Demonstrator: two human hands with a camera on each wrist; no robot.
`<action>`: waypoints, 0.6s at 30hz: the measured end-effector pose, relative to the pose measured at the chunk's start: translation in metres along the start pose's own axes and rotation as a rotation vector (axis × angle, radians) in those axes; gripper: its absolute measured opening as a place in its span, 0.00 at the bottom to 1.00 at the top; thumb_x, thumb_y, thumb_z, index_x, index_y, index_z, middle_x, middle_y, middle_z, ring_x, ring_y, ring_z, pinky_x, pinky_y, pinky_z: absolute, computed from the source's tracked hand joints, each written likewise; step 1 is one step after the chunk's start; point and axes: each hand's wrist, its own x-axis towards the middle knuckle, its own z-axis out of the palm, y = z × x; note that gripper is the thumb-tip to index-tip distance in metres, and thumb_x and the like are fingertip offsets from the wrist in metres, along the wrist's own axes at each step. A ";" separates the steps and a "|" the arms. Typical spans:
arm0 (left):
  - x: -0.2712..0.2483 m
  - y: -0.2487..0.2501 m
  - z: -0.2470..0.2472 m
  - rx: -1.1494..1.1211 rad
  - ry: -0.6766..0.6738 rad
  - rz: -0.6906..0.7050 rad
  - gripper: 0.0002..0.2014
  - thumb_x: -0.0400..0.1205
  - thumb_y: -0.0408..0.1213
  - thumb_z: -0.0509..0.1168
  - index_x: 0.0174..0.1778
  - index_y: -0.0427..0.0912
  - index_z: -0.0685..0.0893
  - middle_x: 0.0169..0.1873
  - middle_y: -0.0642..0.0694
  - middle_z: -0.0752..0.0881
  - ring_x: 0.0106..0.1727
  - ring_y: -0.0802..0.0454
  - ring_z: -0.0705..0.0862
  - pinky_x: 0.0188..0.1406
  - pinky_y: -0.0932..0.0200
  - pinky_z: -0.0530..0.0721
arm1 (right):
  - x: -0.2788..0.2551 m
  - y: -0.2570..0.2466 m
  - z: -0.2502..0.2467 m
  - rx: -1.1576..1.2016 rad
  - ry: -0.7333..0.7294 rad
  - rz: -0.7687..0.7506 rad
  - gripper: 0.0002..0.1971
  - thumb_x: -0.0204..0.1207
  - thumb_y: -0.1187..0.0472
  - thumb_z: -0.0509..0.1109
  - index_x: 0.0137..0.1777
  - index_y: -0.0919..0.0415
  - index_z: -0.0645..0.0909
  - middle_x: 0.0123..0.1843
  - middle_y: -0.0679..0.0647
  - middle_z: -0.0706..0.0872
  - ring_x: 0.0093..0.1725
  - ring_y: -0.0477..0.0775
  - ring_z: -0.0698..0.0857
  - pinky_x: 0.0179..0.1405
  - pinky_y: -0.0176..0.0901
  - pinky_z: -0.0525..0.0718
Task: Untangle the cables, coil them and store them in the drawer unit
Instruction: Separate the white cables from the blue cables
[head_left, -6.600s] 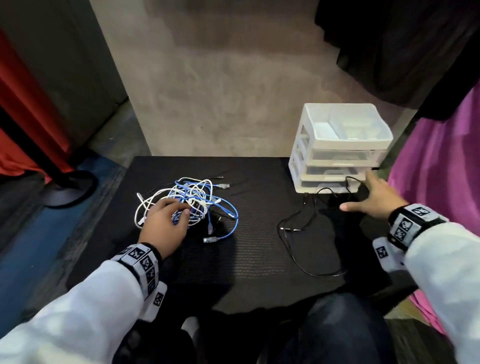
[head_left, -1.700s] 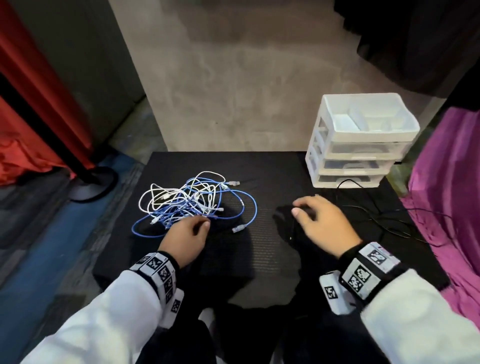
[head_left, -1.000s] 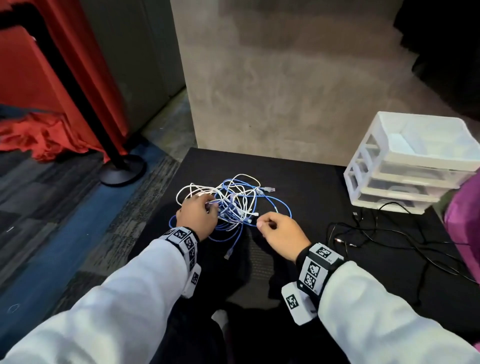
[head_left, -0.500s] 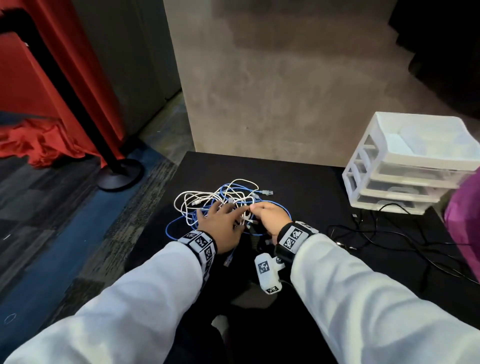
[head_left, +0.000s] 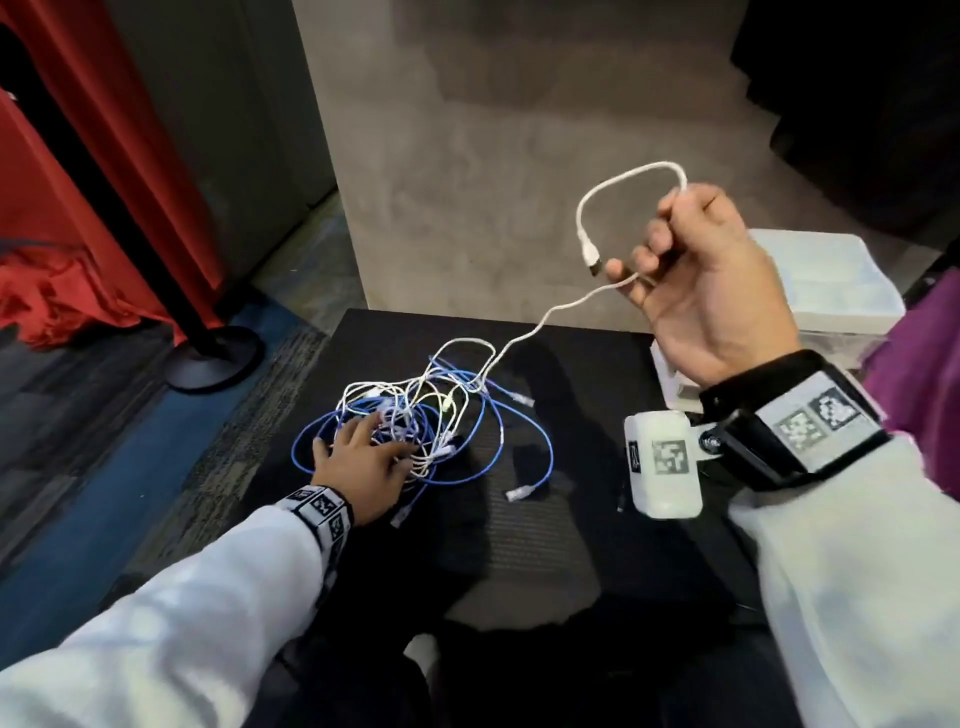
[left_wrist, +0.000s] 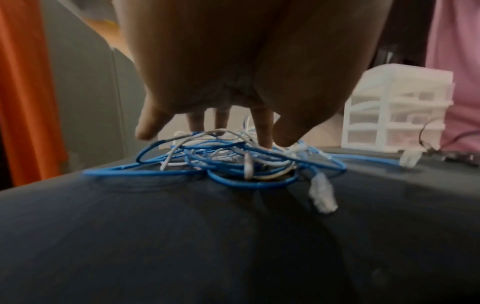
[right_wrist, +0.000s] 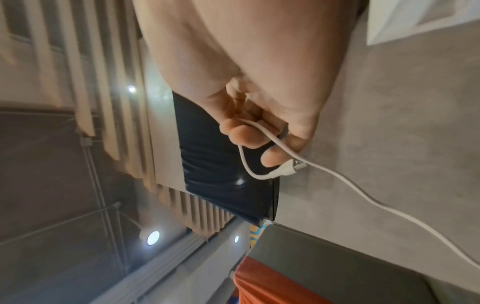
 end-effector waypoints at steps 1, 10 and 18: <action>-0.001 0.005 -0.003 -0.031 0.077 0.016 0.16 0.85 0.60 0.59 0.66 0.69 0.85 0.84 0.49 0.68 0.87 0.41 0.61 0.80 0.21 0.58 | -0.003 -0.003 0.000 -0.057 -0.024 -0.014 0.10 0.92 0.61 0.60 0.47 0.57 0.75 0.35 0.52 0.75 0.34 0.51 0.74 0.51 0.53 0.86; -0.020 0.155 -0.074 -0.599 0.482 0.606 0.22 0.84 0.44 0.65 0.70 0.33 0.82 0.63 0.35 0.86 0.64 0.48 0.84 0.69 0.55 0.79 | -0.068 0.034 0.021 -0.301 -0.301 0.074 0.06 0.91 0.66 0.60 0.55 0.64 0.79 0.42 0.60 0.86 0.46 0.58 0.85 0.53 0.50 0.85; 0.043 0.071 -0.056 -0.389 0.118 0.310 0.24 0.87 0.58 0.46 0.38 0.49 0.78 0.41 0.45 0.81 0.51 0.41 0.81 0.62 0.41 0.78 | -0.111 -0.048 -0.053 -0.297 -0.301 0.031 0.10 0.81 0.65 0.60 0.44 0.66 0.82 0.28 0.60 0.73 0.33 0.62 0.72 0.50 0.52 0.81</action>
